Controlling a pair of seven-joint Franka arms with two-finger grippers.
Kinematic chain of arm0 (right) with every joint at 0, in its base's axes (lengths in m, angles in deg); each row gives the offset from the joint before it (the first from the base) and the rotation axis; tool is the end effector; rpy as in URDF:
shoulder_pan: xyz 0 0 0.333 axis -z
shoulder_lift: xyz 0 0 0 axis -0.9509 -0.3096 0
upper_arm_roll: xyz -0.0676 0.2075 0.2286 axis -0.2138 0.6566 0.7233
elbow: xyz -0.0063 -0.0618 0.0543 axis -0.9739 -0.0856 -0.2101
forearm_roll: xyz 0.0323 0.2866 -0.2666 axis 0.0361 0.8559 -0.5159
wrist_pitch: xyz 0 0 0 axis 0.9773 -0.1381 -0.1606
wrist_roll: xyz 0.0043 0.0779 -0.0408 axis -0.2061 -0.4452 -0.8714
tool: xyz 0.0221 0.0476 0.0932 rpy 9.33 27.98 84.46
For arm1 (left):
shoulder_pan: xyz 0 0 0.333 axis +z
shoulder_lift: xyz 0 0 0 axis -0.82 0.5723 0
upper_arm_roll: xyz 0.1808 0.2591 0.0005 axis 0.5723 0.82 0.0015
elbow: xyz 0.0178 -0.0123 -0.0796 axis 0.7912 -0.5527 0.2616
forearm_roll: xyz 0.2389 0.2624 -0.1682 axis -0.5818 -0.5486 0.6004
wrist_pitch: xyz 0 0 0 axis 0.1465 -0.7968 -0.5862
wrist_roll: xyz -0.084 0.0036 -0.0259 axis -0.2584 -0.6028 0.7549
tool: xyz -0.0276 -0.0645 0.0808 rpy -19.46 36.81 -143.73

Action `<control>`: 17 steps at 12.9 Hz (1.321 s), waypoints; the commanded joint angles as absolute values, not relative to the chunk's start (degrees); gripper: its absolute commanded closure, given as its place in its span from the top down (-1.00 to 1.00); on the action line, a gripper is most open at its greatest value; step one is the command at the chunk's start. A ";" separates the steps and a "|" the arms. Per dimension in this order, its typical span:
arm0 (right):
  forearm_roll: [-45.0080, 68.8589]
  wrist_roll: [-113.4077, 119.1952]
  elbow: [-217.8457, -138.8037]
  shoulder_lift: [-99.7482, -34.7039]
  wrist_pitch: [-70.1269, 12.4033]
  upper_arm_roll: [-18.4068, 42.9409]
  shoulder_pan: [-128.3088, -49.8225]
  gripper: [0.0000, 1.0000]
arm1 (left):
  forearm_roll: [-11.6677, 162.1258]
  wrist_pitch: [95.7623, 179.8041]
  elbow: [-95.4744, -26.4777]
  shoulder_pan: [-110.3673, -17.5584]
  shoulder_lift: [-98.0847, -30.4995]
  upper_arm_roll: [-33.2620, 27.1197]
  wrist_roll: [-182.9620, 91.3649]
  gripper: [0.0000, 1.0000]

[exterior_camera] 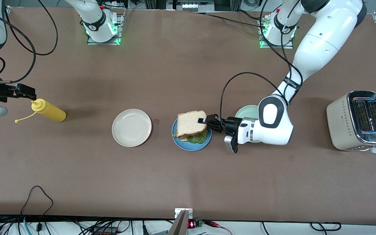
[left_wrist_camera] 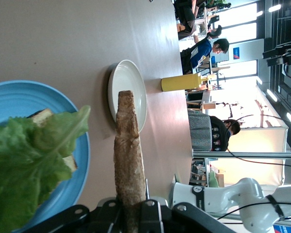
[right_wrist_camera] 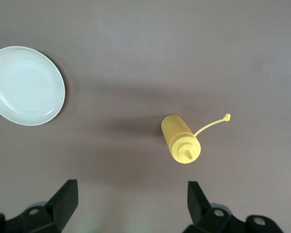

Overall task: Make sandwich in blue plate with both arms
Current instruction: 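Carry the bread with the left gripper and lay it on the lettuce, then open the left gripper and raise it away from the sandwich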

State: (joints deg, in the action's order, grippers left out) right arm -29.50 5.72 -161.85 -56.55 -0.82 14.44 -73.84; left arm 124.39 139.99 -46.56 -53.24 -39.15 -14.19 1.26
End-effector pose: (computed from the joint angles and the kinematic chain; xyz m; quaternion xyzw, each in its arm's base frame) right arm 0.6130 -0.0200 0.5530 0.9950 0.0573 -0.0716 0.0400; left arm 0.6428 -0.3056 0.2145 0.8030 -0.1526 -0.0376 0.5749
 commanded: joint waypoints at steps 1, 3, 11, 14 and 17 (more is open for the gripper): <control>-29.93 4.45 -165.35 -53.60 -1.40 14.90 -74.16 1.00 | 126.53 140.76 -45.73 -53.16 -36.13 -14.19 6.00 -0.99; -25.82 4.45 -165.00 -53.87 -2.44 14.64 -73.55 1.00 | 126.44 142.16 -45.64 -53.24 -35.07 -14.01 6.35 -0.87; -27.82 5.33 -165.08 -53.87 -5.70 14.64 -73.99 1.00 | 120.67 146.22 -45.11 -53.69 -37.08 -11.82 8.74 1.00; -27.82 5.24 -165.08 -53.87 -5.70 14.73 -74.08 1.00 | 109.53 139.39 -45.20 -51.49 -41.21 -10.24 3.74 1.00; -27.82 5.33 -165.08 -53.87 -5.70 14.82 -73.99 1.00 | 91.54 130.87 -45.29 -50.26 -47.00 -9.88 -4.77 1.00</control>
State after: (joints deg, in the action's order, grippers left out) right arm -27.34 5.26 -163.52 -55.28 -5.00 14.67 -73.84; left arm 100.43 135.56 -43.86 -50.23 -41.94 -10.90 0.29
